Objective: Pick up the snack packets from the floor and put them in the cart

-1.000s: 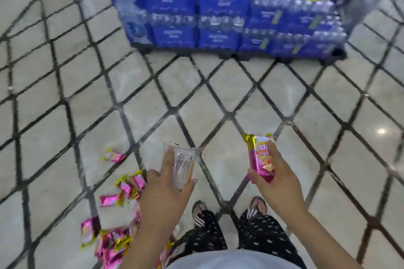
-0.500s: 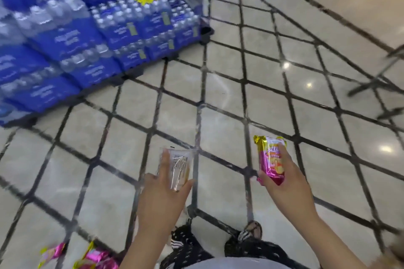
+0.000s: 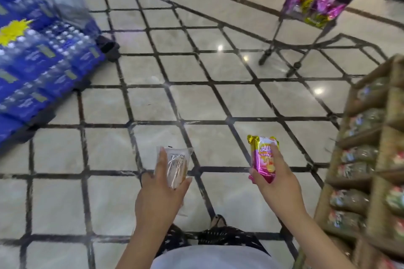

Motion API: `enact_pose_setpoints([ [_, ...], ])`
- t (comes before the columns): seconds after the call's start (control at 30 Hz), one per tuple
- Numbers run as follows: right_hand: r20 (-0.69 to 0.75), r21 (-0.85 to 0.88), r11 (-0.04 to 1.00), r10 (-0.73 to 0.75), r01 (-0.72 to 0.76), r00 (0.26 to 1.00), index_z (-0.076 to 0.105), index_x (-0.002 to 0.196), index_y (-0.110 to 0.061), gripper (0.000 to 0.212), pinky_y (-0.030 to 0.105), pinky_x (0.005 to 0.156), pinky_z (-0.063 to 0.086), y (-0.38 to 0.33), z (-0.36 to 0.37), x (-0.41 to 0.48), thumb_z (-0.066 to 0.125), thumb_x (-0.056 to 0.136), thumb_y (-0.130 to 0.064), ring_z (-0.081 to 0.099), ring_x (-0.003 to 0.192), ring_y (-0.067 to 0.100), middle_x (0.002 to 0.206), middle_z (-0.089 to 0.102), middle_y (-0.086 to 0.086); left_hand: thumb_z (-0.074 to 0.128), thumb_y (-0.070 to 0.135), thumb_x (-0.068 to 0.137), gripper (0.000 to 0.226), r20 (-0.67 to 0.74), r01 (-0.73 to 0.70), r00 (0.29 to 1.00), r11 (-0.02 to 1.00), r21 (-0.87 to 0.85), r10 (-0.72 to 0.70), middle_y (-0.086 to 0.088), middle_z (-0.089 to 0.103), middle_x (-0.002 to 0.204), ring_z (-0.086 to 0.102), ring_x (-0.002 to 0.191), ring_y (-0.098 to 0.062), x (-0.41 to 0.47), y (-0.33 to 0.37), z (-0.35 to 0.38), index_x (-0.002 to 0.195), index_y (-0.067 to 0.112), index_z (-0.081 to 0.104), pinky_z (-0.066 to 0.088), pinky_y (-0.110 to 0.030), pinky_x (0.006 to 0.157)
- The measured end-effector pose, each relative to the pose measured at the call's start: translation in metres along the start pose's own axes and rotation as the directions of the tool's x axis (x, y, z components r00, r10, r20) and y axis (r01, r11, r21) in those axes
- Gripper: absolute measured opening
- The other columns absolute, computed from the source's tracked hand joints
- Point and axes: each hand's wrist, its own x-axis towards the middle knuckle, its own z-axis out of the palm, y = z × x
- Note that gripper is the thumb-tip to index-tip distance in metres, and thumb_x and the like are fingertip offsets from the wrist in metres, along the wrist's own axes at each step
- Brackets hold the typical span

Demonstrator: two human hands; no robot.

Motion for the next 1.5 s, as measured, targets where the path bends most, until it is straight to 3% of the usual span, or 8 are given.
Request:
enact_pose_setpoints([
  [0.17,-0.089,0.091,0.987,0.140,-0.132,0.986,0.015,0.153,-0.038,0.085,0.028,0.070,0.044,0.028,-0.026,0.012,0.066,0.086,-0.048,0.056,0.090,0.013,0.114,0.056,-0.007,0.047,0.079,0.080,0.096,0.067,-0.124,0.990,0.992,0.024,0.122,-0.002,0.040,0.097,0.048,0.069,-0.020,0.030,0.054,0.006,0.148,0.054,-0.017,0.042,-0.031,0.059],
  [0.3,-0.134,0.137,0.970,0.217,-0.199,0.967,0.014,0.152,-0.039,0.085,0.037,0.077,0.052,0.036,-0.041,0.035,0.066,0.086,-0.046,0.059,0.092,0.017,0.112,0.058,-0.001,0.047,0.077,0.080,0.095,0.098,-0.200,0.976,0.979,0.033,0.196,-0.003,0.040,0.095,0.043,0.065,-0.018,0.067,0.102,0.009,0.148,0.054,-0.015,0.038,-0.030,0.060],
  [0.57,-0.223,0.080,0.950,0.312,-0.302,0.924,0.018,0.154,-0.030,0.087,0.035,0.082,0.051,0.032,-0.091,0.151,0.069,0.084,-0.042,0.058,0.103,0.024,0.126,0.056,0.005,0.051,0.075,0.082,0.095,0.140,-0.345,0.929,0.939,-0.018,0.344,-0.012,0.047,0.115,0.058,0.094,-0.030,0.188,0.225,0.023,0.149,0.054,-0.013,0.049,-0.034,0.072],
  [0.87,-0.290,0.146,0.929,0.368,-0.339,0.884,0.019,0.155,-0.028,0.085,0.031,0.072,0.043,0.000,-0.151,0.304,0.069,0.086,-0.039,0.051,0.091,0.018,0.121,0.057,0.005,0.049,0.076,0.082,0.095,0.150,-0.499,0.857,0.866,-0.001,0.494,0.000,0.037,0.092,0.045,0.066,-0.018,0.319,0.374,-0.012,0.148,0.053,-0.015,0.038,-0.029,0.056],
  [1.03,-0.295,0.160,0.919,0.392,-0.359,0.871,0.015,0.155,-0.032,0.087,0.033,0.078,0.048,-0.003,-0.169,0.368,0.066,0.086,-0.045,0.055,0.097,0.021,0.115,0.047,-0.005,0.050,0.074,0.082,0.095,0.155,-0.503,0.855,0.864,0.021,0.494,-0.003,0.038,0.099,0.056,0.083,-0.026,0.372,0.432,-0.010,0.151,0.050,-0.012,0.040,-0.030,0.062],
  [1.17,-0.296,0.169,0.908,0.417,-0.382,0.860,0.014,0.153,-0.036,0.086,0.035,0.072,0.049,0.020,-0.197,0.435,0.061,0.084,-0.055,0.058,0.090,0.021,0.114,0.057,0.000,0.053,0.073,0.082,0.094,0.162,-0.479,0.866,0.878,0.000,0.472,-0.010,0.048,0.110,0.059,0.089,-0.028,0.407,0.494,0.006,0.150,0.053,-0.009,0.039,-0.030,0.065],
  [1.37,-0.282,0.162,0.927,0.371,-0.337,0.885,0.013,0.154,-0.034,0.084,0.032,0.074,0.047,0.050,-0.271,0.574,0.062,0.088,-0.048,0.059,0.098,0.025,0.125,0.056,0.005,0.048,0.073,0.084,0.092,0.129,-0.481,0.868,0.876,-0.012,0.479,-0.002,0.038,0.095,0.042,0.066,-0.015,0.466,0.619,0.033,0.151,0.050,-0.010,0.032,-0.027,0.052],
  [1.5,-0.214,0.163,0.925,0.374,-0.345,0.902,0.023,0.153,-0.028,0.079,0.033,0.071,0.043,0.063,-0.334,0.652,0.061,0.088,-0.052,0.055,0.089,0.022,0.116,0.062,0.007,0.046,0.070,0.087,0.091,0.150,-0.483,0.866,0.876,0.000,0.478,-0.004,0.039,0.098,0.039,0.060,-0.012,0.496,0.717,0.041,0.152,0.047,-0.013,0.035,-0.029,0.057],
])
